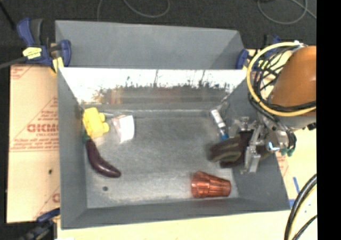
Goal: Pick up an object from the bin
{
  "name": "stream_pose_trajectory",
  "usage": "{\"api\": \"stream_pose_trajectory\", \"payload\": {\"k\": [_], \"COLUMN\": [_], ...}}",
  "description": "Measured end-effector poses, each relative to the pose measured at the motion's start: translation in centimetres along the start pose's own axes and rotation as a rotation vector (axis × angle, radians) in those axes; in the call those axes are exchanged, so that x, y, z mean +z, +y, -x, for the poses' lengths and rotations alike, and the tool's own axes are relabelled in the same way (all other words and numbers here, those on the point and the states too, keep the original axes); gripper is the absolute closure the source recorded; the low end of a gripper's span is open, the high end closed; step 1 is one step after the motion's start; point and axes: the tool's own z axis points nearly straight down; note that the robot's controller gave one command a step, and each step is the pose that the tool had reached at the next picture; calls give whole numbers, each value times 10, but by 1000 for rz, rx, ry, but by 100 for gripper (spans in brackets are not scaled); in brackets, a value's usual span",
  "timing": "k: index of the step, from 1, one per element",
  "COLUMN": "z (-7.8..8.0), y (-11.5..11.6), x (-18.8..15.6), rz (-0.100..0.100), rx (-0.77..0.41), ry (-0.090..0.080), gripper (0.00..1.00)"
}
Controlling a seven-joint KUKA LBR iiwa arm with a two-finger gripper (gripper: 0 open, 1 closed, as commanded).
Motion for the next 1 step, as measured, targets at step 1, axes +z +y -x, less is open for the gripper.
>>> {"api": "stream_pose_trajectory", "payload": {"k": [1], "z": [2], "y": [0], "x": [-4], "rz": [-1], "rx": [-3], "ry": [-8], "gripper": [0]}}
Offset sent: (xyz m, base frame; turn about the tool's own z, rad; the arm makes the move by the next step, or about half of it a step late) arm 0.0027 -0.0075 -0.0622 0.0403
